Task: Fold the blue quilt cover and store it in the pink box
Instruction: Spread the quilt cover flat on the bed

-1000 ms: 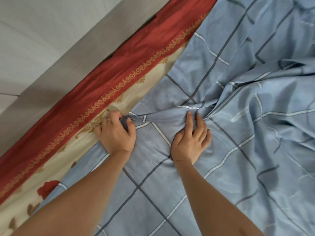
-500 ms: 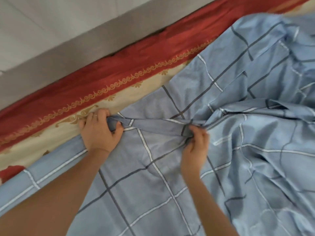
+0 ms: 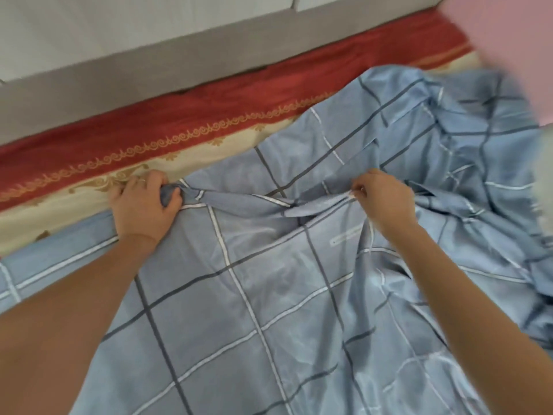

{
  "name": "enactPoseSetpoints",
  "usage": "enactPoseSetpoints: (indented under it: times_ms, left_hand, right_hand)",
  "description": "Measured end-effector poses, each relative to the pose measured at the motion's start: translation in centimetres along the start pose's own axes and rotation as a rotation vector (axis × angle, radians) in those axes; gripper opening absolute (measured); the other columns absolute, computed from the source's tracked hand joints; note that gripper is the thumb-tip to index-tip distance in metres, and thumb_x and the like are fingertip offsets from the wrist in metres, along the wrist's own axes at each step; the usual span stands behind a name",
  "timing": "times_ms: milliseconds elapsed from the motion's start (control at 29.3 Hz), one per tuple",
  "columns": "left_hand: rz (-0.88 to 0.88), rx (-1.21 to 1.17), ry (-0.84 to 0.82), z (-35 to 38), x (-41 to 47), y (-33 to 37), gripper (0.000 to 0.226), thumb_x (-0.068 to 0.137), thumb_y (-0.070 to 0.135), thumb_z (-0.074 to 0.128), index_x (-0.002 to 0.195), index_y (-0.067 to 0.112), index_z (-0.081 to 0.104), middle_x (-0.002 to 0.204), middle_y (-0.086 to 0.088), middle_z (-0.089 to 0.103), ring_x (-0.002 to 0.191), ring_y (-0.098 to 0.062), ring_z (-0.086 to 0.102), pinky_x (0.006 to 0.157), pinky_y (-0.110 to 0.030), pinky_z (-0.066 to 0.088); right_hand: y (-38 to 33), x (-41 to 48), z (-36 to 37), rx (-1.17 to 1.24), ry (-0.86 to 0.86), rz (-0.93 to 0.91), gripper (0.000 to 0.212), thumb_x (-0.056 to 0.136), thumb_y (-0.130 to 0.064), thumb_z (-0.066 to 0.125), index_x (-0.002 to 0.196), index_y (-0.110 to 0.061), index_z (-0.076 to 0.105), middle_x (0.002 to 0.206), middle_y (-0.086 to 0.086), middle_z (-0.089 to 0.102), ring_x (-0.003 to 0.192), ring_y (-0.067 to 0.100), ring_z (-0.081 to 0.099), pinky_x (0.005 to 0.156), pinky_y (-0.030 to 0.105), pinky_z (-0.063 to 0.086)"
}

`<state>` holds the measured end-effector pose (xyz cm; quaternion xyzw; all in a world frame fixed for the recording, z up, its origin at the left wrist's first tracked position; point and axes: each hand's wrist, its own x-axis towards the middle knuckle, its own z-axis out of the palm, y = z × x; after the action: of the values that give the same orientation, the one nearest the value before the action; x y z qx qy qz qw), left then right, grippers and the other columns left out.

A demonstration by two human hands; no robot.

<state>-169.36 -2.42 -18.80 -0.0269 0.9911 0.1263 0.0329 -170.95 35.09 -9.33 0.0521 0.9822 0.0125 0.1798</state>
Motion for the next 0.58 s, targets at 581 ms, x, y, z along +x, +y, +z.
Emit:
enactPoseSetpoints:
  times_ms: [581]
  left_hand:
    - [-0.060,-0.035,0.229,0.9,-0.7,6.5,0.012,0.092,0.020,0.049,0.100,0.014,0.057,0.100,-0.013,0.056,0.092,-0.032,0.046,0.087,-0.046,0.029]
  right_hand:
    - [-0.1,9.6,-5.4,0.478,0.068,0.154,0.017,0.098,-0.014,0.038,0.109,-0.006,0.049,0.113,0.014,0.066,0.107,0.032,0.055,0.075,0.031,0.036]
